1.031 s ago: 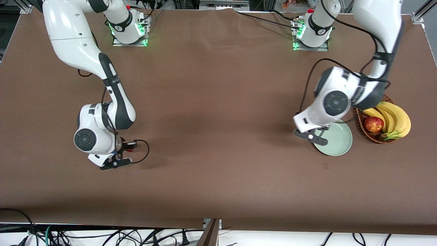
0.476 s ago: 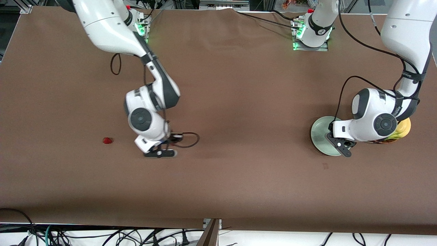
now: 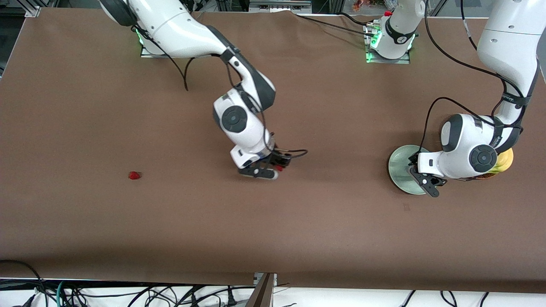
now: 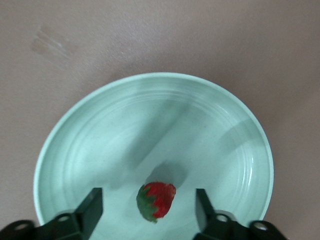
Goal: Collect all strawberries into plate
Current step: 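Set the second strawberry mid-table with the right gripper while the left returns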
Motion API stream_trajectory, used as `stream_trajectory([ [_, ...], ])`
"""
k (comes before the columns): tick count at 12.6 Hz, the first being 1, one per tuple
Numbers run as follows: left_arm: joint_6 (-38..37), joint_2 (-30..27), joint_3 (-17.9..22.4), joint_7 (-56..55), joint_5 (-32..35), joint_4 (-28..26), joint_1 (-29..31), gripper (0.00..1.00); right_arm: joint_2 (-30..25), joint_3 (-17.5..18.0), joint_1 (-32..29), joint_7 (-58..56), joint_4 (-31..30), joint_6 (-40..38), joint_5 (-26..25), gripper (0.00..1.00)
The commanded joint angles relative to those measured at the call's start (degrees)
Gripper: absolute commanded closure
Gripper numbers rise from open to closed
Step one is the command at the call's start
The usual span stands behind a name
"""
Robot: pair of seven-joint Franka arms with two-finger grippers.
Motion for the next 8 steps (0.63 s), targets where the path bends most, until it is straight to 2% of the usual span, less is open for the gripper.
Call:
stream_trajectory([
  [1,-5.0,-3.9,-0.6,-2.3,-1.0,0.1,0.1,0.00,6.9,0.7,4.8,10.3,5.8,11.7,0.9,0.82],
  [2,-7.5,-5.4,-0.8,-6.3,-2.1,0.1,0.1,0.00,8.9,0.7,6.8,13.8,7.9,14.3,0.9,0.81],
  [3,-10.6,-7.0,-1.6,-9.8,-4.7,0.4,0.1,0.00,10.3,0.7,8.5,15.9,8.9,16.0,0.8,0.73],
  [6,-20.6,-8.0,-3.0,-18.9,-6.8,4.8,0.2,0.00,11.5,0.5,10.7,18.3,8.8,19.7,0.7,0.31],
  [8,-22.3,-8.5,-3.0,-21.0,-12.6,4.8,0.3,0.00,11.4,0.5,10.9,18.9,8.9,19.7,0.7,0.27],
])
